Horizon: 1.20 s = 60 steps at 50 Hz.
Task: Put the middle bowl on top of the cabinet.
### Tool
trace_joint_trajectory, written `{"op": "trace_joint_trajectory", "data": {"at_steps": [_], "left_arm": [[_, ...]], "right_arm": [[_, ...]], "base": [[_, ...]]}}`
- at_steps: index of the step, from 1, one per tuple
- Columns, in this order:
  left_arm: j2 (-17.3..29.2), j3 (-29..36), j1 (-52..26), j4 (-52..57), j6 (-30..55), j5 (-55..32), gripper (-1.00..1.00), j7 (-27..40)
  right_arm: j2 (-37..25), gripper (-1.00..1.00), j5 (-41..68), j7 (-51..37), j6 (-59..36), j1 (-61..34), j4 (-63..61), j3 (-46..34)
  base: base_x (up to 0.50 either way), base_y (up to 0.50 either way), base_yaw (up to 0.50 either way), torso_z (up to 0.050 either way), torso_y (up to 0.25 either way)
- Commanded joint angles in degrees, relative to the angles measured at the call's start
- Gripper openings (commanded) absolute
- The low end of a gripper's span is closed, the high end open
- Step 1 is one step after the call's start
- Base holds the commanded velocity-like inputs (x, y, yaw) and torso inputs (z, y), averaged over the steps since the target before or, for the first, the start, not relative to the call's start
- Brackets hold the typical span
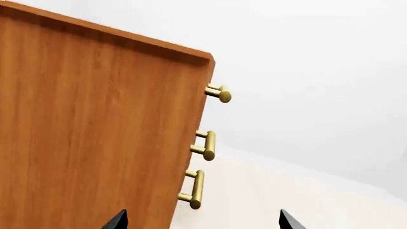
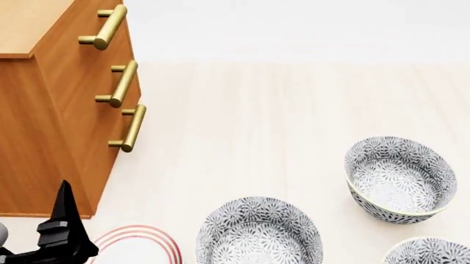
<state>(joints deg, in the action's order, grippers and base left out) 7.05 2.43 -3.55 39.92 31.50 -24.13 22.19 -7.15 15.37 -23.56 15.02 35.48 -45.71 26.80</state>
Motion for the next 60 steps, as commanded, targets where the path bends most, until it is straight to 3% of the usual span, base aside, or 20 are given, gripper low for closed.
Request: {"op": "trace_joint_trajectory", "data": {"at_steps": [1,9,13,20,27,32,38,46,60], "left_arm": [[-3.7,1.17,2.78,-2.01,2.83,-5.11,1.0,2.79],[-5.38,6.43,3.78,-0.75,2.35,-4.89,1.0,5.96],[-6.08,10.24,2.23,1.74,7.97,-7.6,1.0,10.3],[-6.31,16.19,1.4,2.42,9.98,-12.05,1.0,15.72],[-6.51,20.57,-0.88,0.9,11.09,-20.23,1.0,23.06],[-6.76,22.14,-5.47,-2.32,10.0,-32.45,1.0,34.66],[-6.46,26.64,-9.49,-5.63,8.43,-35.32,1.0,39.97],[-6.5,28.17,-13.87,-9.64,5.08,-40.2,1.0,45.15],[-5.97,32.64,-19.83,-19.35,-2.47,-39.46,1.0,45.51]], "right_arm": [[0.14,1.0,-2.29,-0.75,-0.8,-2.05,0.44,-2.97],[-0.4,1.0,-4.31,-1.26,-3.04,-3.87,0.32,-5.71],[-0.67,1.0,-4.2,-1.4,-3.1,-3.75,0.22,-5.86],[-1.2,1.0,-3.24,-1.44,-2.4,-3.68,0.98,-5.68],[-1.53,1.0,-2.33,-1.26,-1.05,-2.76,1.5,-5.15],[-1.53,1.0,-1.7,-1.04,0.55,-1.9,2.17,-4.61],[-1.89,1.0,-1.6,-1.01,0.84,-1.99,2.73,-4.75],[-2.33,1.0,-1.18,-1.15,1.11,-1.84,2.87,-4.57],[-3.15,1.0,0.14,-0.86,2.56,-0.95,3.87,-3.51]], "base": [[0.0,0.0,0.0,0.0,0.0],[0.0,0.0,0.0,0.0,0.0],[0.0,0.0,0.0,0.0,0.0],[0.0,0.0,0.0,0.0,0.0],[0.0,0.0,0.0,0.0,0.0],[0.0,0.0,0.0,0.0,0.0],[0.0,0.0,0.0,0.0,0.0],[0.0,0.0,0.0,0.0,0.0],[0.0,0.0,0.0,0.0,0.0]]}}
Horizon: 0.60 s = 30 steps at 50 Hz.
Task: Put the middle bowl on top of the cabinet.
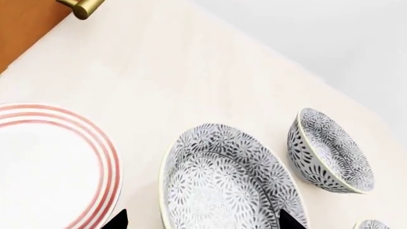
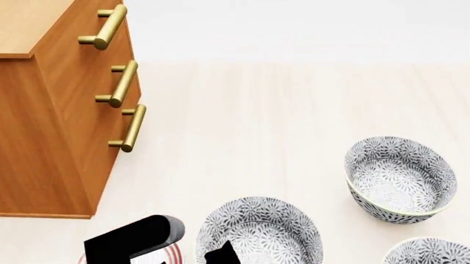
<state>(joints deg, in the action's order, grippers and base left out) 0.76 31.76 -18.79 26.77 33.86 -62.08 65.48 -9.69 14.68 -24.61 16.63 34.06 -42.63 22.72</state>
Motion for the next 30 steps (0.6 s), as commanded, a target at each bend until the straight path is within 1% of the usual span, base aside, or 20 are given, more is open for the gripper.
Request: {"op": "trace_joint_trajectory", "data": {"at_steps": [1,18,30], "left_arm": [[0.38,3.58,-4.81,-6.68,-5.27,-1.33,1.0,2.03],[0.7,8.6,-8.48,-15.99,-11.48,0.21,1.0,-4.78],[1.61,9.98,-9.25,-18.12,-13.47,0.15,1.0,-4.56]], "right_arm": [[-0.64,1.0,0.92,0.21,1.09,0.56,0.84,0.64],[-1.25,1.0,0.93,0.41,1.92,0.48,2.14,0.69],[-1.14,1.0,0.81,0.3,2.35,1.44,1.61,0.7]], "base": [[0.0,0.0,0.0,0.0,0.0],[0.0,0.0,0.0,0.0,0.0],[0.0,0.0,0.0,0.0,0.0]]}}
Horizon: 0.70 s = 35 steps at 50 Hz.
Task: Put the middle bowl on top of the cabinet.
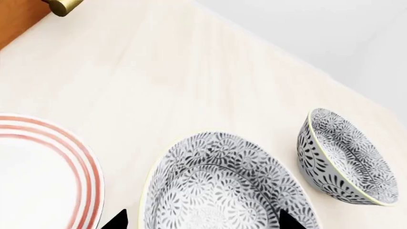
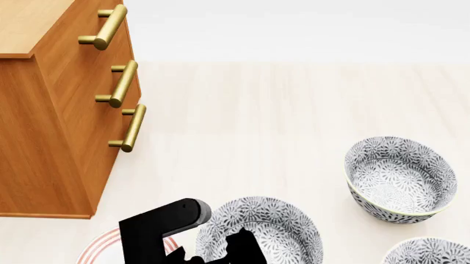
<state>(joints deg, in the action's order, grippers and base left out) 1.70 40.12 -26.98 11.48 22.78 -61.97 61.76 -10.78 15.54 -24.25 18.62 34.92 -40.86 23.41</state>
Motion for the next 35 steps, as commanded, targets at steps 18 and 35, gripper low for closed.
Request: {"op": "trace_joint_trajectory", "data": {"at_steps": [18,35], "left_arm": [[1.03,3.29,-1.0,-7.9,-5.04,0.09,1.0,-3.32],[0.54,5.42,-1.28,-13.6,-7.35,-0.2,1.0,-6.74]], "right_arm": [[-0.07,1.0,-0.12,-0.43,0.6,1.56,-1.35,0.2],[-0.16,1.0,0.0,-0.83,1.37,2.4,-1.91,0.47]], "base": [[0.0,0.0,0.0,0.0,0.0],[0.0,0.0,0.0,0.0,0.0]]}}
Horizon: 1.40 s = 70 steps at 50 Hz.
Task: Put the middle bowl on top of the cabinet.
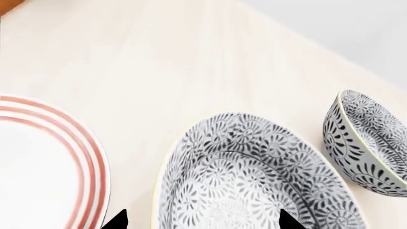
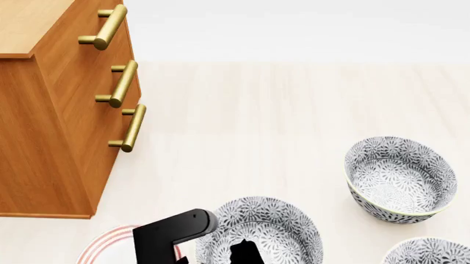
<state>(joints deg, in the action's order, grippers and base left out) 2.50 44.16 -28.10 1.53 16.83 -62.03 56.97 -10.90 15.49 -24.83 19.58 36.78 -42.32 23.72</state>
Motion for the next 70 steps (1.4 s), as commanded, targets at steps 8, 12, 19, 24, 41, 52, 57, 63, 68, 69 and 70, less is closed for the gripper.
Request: {"op": "trace_joint_trajectory", "data": {"at_steps": [8,12,19,24,41,52,57,63,68,69,70], "left_arm": [[-0.46,2.41,-0.72,-6.83,-2.53,-0.12,1.0,-3.79],[-0.55,2.78,-1.18,-8.6,-3.05,-0.42,1.0,-5.02],[-0.67,3.72,-1.63,-10.9,-3.98,-0.56,1.0,-6.16],[-0.54,4.16,-1.76,-11.68,-4.58,-0.91,1.0,-6.6],[-0.37,6.03,-1.6,-13.36,-6.14,-2.01,1.0,-8.12],[0.71,5.05,0.36,-9.69,-12.34,-1.51,-1.0,-11.24],[1.42,5.83,0.65,-8.27,-16.03,2.6,-1.0,-12.15],[2.39,6.56,0.32,-5.87,-17.14,5.04,-1.0,-10.82],[2.89,7.22,-0.29,-4.66,-17.02,6.09,-1.0,-10.1],[2.99,7.24,-0.38,-4.42,-17.04,6.14,-1.0,-10.02],[3.05,7.22,-0.45,-4.27,-17.08,6.14,-1.0,-9.92]], "right_arm": [[0.02,1.0,0.25,-0.28,1.15,1.01,-0.68,0.36],[0.07,1.0,0.21,-0.39,1.35,0.98,-0.71,0.39],[0.03,1.0,-0.13,-0.67,1.32,0.46,-0.57,0.13],[-0.13,1.0,-0.63,-0.91,0.91,-0.19,-0.4,-0.36],[-0.18,1.0,-0.29,-0.89,2.06,1.25,-0.78,0.09],[-0.2,1.0,-0.22,-0.86,2.28,1.62,-1.01,0.16],[-0.1,1.0,-0.1,-0.86,2.62,1.79,-1.08,0.32],[-0.2,1.0,-0.55,-0.94,2.34,1.22,-1.0,-0.07],[-0.22,1.0,-0.73,-1.07,2.32,1.07,-1.05,-0.12],[-0.24,1.0,-0.76,-1.1,2.28,1.01,-1.01,-0.15],[-0.27,1.0,-0.76,-1.1,2.28,0.92,-0.96,-0.2]], "base": [[0.0,0.0,0.0,0.0,0.0],[0.0,0.0,0.0,0.0,0.0],[0.0,0.0,0.0,0.0,0.0],[0.0,0.0,0.0,0.0,0.0],[0.0,0.0,0.0,0.0,0.0],[0.0,0.0,0.0,0.0,0.0],[0.0,0.0,0.0,0.0,0.0],[0.0,0.0,0.0,0.029,-0.132],[0.0,0.0,0.0,0.039,-0.189],[0.0,0.0,0.0,0.039,-0.189],[0.0,0.0,0.0,0.039,-0.188]]}}
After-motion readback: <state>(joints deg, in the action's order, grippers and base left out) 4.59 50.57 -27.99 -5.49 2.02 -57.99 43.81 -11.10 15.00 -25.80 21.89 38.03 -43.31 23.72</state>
